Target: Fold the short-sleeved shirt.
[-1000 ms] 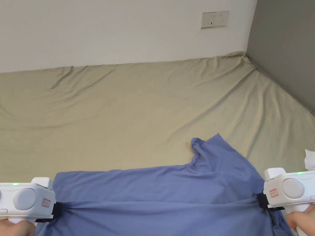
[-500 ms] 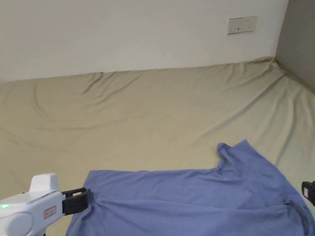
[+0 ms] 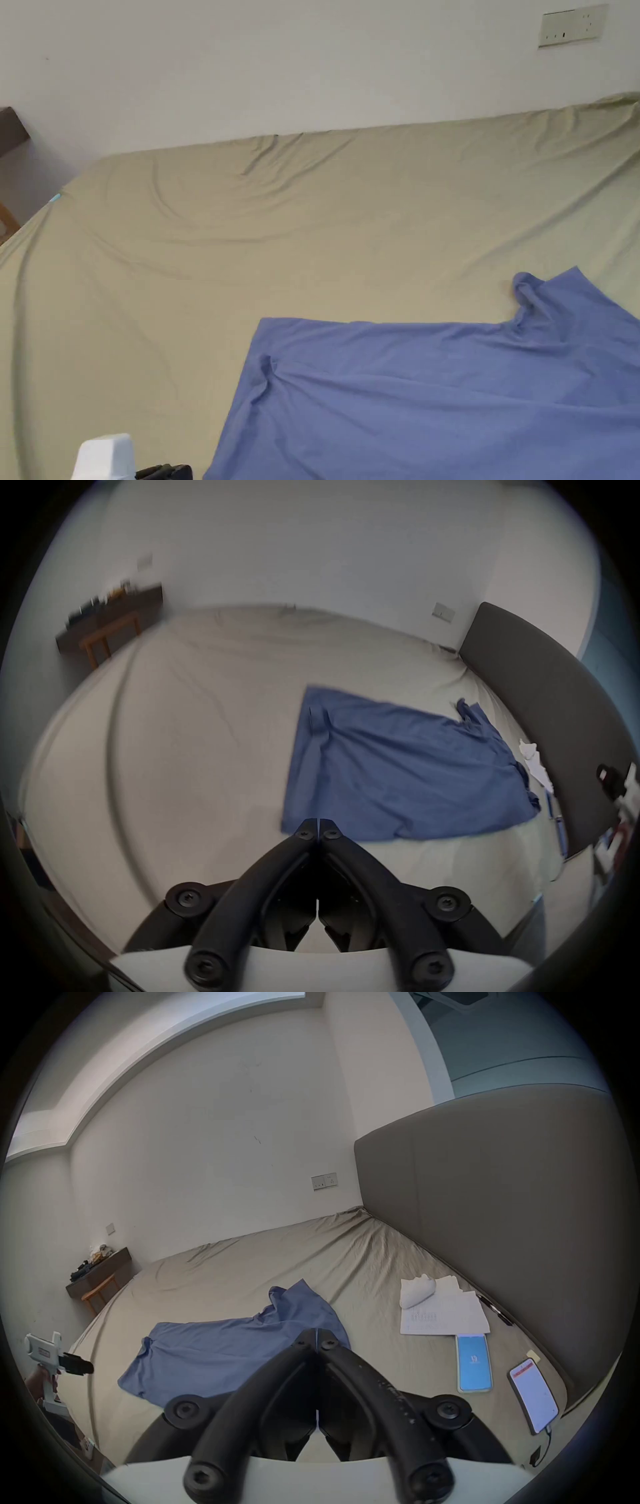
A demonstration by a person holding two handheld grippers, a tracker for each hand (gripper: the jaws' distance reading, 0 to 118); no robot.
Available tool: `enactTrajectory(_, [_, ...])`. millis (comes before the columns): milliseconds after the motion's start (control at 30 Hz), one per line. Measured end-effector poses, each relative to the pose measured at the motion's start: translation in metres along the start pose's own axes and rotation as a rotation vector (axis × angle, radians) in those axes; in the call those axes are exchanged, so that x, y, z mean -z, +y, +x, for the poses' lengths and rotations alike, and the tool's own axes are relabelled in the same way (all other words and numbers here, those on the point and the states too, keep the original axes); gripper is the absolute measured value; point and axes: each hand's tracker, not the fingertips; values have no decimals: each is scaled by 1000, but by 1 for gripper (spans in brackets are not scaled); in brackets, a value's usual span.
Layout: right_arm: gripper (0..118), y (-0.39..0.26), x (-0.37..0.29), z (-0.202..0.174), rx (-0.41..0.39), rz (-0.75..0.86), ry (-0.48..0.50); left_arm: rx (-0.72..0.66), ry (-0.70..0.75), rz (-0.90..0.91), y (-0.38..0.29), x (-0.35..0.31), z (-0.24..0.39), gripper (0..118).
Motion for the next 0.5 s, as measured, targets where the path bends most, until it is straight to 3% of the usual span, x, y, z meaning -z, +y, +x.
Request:
enactTrajectory(100, [1,-1,-6,-2,-9,-15,-14,-112,-102,-58,11,39,-46,0])
enactTrajectory(133, [1,-3,-7,-3,8,-14,-10,-148,-127,-78,17,51,-56,15])
enactTrajectory(167, [1,-3,-8,-3,20,-20,-7,-180,-122,-101,21,64,-64,51])
enactTrajectory(200, [1,-3,-7,-3,24,-28,-6,-203,-95,-130,19,70,-48,95])
enactTrajectory(233, [1,-4,-7,-3,23,-32,-11,-199,-72,-152,21,81,-49,118])
enactTrajectory(300, [1,-5,-7,-3,28,-37,-17,-200,-79,-95,29,88,-54,110])
enactTrajectory(400, [1,-8,-4,-2,21,-51,-17,-201,-18,-140,35,105,-37,111])
enactTrajectory(433, [1,-9,-3,-3,15,-59,-19,-200,-7,-153,37,113,-37,100])
enactTrajectory(500, [1,-11,0,-4,21,-68,-15,-194,16,-176,37,135,-51,63])
